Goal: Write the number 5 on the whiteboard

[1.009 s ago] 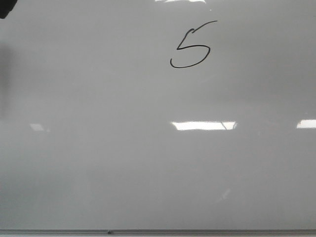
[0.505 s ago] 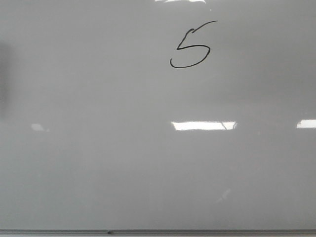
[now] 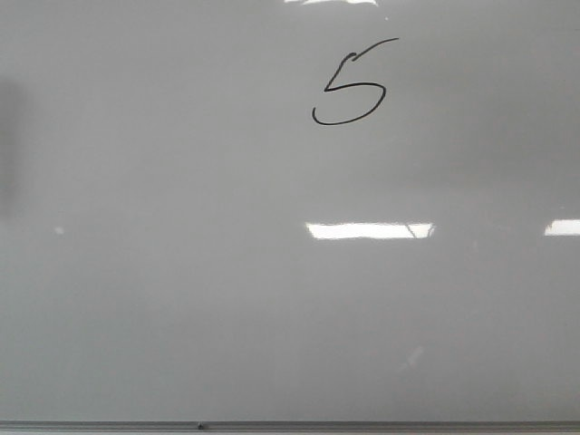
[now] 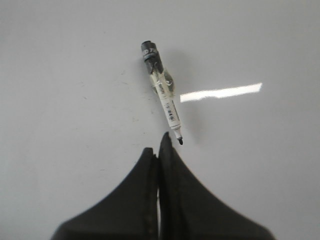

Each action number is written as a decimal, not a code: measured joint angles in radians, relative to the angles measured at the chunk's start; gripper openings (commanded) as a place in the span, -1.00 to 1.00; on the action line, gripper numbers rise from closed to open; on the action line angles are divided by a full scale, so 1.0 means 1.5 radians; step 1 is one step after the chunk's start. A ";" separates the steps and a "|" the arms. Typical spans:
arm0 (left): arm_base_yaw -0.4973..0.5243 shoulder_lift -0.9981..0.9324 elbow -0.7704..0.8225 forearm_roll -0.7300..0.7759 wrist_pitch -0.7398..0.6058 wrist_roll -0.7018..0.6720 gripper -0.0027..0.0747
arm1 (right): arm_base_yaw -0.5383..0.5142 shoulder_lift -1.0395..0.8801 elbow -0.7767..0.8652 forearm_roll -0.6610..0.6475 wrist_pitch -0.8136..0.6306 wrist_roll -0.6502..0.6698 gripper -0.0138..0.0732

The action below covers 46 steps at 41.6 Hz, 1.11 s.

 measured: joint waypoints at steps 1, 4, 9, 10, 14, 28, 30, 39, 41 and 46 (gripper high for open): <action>0.004 -0.010 0.013 -0.001 -0.005 0.000 -0.98 | 0.000 0.000 0.000 0.000 0.000 0.000 -0.83; 0.017 -0.039 0.040 -0.012 -0.020 0.000 -0.98 | 0.000 0.000 0.000 0.000 0.000 0.000 -0.83; 0.029 -0.077 0.064 -0.028 -0.030 0.000 -0.98 | 0.000 0.000 0.000 0.000 0.000 0.000 -0.83; 0.031 -0.080 0.064 -0.028 -0.034 0.000 -0.98 | 0.000 0.000 0.000 0.000 0.000 0.000 -0.83; 0.031 -0.083 0.064 -0.028 -0.049 0.000 -0.98 | 0.000 0.000 0.000 0.000 0.000 0.000 -0.83; 0.031 -0.083 0.064 -0.028 -0.094 0.000 -0.98 | 0.000 0.000 0.000 0.000 0.000 0.000 -0.83; 0.031 -0.083 0.064 -0.028 -0.094 0.000 -0.98 | 0.000 0.000 0.000 0.000 0.000 0.000 -0.83; 0.031 -0.083 0.064 -0.028 -0.097 0.000 -0.98 | 0.000 0.000 0.000 0.000 0.000 0.000 -0.83; 0.031 -0.083 0.064 -0.028 -0.097 0.000 -0.98 | 0.000 0.000 0.000 0.000 0.000 0.000 -0.83; 0.031 -0.083 0.064 -0.028 -0.097 0.000 -0.98 | 0.000 0.000 0.000 0.000 0.000 0.000 -0.83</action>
